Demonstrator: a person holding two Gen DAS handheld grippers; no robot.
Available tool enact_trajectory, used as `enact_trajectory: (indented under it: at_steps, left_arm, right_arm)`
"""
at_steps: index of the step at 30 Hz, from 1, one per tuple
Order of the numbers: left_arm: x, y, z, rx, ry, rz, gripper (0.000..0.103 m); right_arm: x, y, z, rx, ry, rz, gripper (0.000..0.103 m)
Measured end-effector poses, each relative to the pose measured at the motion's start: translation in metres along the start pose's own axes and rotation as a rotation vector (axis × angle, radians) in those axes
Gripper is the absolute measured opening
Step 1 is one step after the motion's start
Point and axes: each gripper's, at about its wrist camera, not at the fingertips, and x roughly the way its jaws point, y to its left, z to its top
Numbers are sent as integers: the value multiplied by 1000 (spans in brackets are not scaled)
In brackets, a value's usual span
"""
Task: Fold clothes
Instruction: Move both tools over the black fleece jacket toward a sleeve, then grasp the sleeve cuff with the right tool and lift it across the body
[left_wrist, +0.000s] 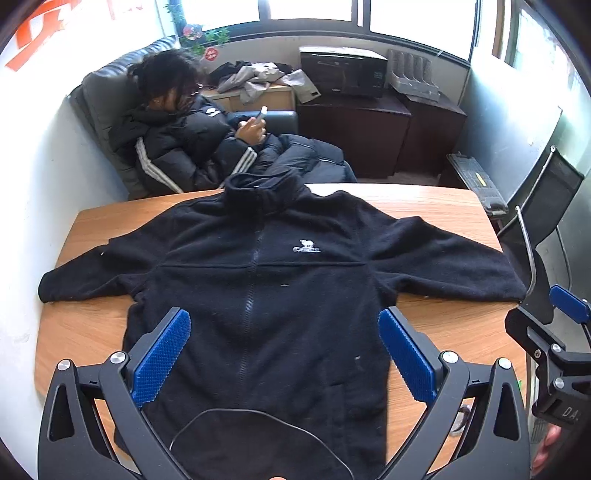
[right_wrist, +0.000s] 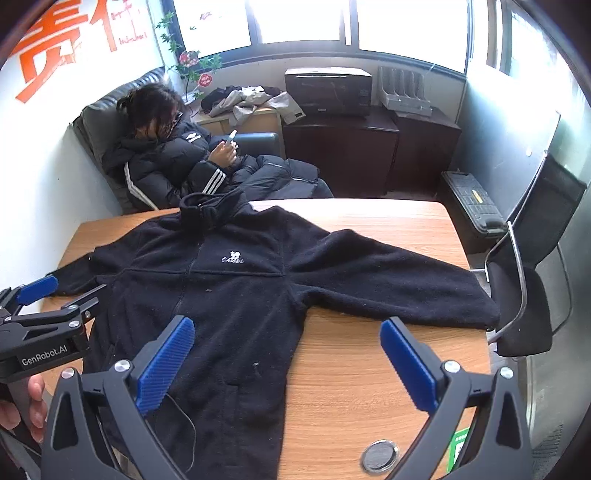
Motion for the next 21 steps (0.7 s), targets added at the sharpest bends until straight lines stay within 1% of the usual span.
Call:
enact_trajectory:
  at_steps: [1, 4, 8, 10, 11, 12, 15, 16, 17, 18, 19, 20, 21]
  left_arm:
    - [5, -14, 5, 14, 1, 6, 103]
    - [15, -50, 16, 35, -1, -8, 103]
    - [33, -78, 19, 61, 43, -48, 103]
    - [39, -88, 19, 67, 22, -69, 103]
    - [43, -92, 20, 72, 24, -90, 103]
    - [46, -96, 20, 78, 26, -111, 103]
    - [71, -118, 16, 159, 33, -173, 103]
    - [81, -129, 18, 191, 21, -187, 103]
    - [90, -136, 19, 209, 27, -203, 103]
    - [99, -144, 20, 226, 32, -219, 103]
    - [107, -152, 20, 243, 38, -235, 103]
    - [115, -159, 23, 245, 38, -265, 103]
    - [125, -168, 23, 248, 51, -296, 103]
  right_arm:
    - [0, -9, 3, -3, -4, 5, 103]
    - [-1, -35, 10, -19, -24, 15, 103]
    - [-1, -64, 15, -27, -37, 3, 103]
    - [1, -83, 12, 5, -43, 23, 103]
    - [3, -97, 8, 28, -44, 38, 103]
    - [6, -117, 3, 62, -46, 49, 103]
    - [15, -179, -15, 178, -41, 43, 103]
    - [22, -208, -25, 224, -29, 44, 103]
    - [30, -233, -33, 255, -10, 45, 102]
    - [37, -253, -39, 278, 11, 43, 99]
    - [47, -278, -47, 302, 35, 58, 96]
    - [57, -303, -54, 335, 55, 94, 92]
    - [69, -329, -61, 371, 73, 135, 91]
